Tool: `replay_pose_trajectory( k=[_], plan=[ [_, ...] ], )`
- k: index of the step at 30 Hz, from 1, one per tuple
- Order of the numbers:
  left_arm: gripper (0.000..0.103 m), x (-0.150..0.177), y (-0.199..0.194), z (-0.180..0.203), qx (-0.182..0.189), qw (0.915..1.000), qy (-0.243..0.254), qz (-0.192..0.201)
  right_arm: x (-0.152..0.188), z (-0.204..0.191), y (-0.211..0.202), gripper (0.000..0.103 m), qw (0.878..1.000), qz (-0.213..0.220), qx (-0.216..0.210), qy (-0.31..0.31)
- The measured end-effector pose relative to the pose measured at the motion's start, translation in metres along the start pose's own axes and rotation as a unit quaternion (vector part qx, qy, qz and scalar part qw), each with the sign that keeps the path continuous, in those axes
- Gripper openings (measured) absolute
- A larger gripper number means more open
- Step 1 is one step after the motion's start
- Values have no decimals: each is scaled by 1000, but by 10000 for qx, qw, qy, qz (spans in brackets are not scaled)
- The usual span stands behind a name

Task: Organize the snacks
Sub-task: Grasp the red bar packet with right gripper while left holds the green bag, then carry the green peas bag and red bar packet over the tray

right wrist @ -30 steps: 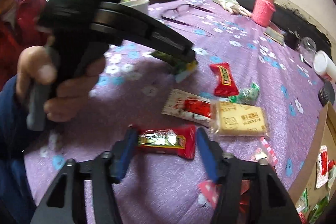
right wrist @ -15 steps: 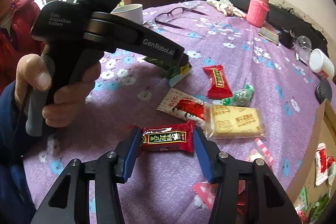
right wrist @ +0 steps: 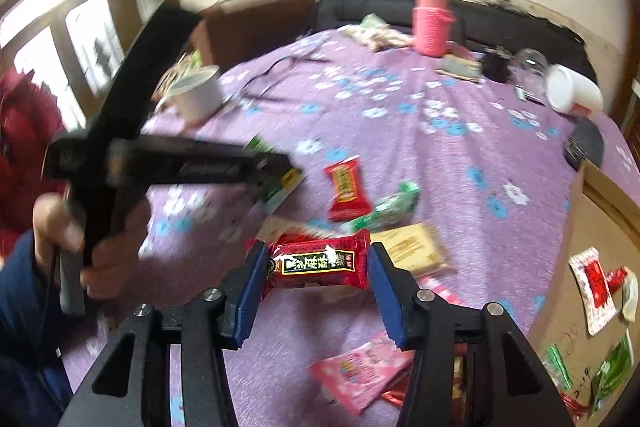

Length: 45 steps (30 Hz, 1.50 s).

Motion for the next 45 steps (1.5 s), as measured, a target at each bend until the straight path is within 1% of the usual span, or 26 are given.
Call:
replay_pose_trajectory(
  k=[3,7,12,27,45],
  plan=[
    [34,-1,-5,4,85,9999,35,83,-4,18,-4,55,9991,111,136,390],
    [34,-4,-13,12,219,9994,121,255,-7,38,-9,55,9960,229,204,841],
    [34,-4,-15,18,241,9989,227,328,-7,52,-10,55,9926,267,275,1155],
    [34,-1,-20,29,350,9978,381,424,-1,67,-12,55,9870,306,344,1537],
    [34,2,-17,32,386,9976,440,372,-1,72,-15,55,9858,326,430,1589]
  ],
)
Point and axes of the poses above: each gripper's, at about its wrist camera, not at the fingertips, and y roughly the way its jaws point, z to its right, x to its underside, the point moved 10 cm from there along y, roughly the way its jaws point, and after that the axes turned 10 degrees about -y, right-handed, at the moved point
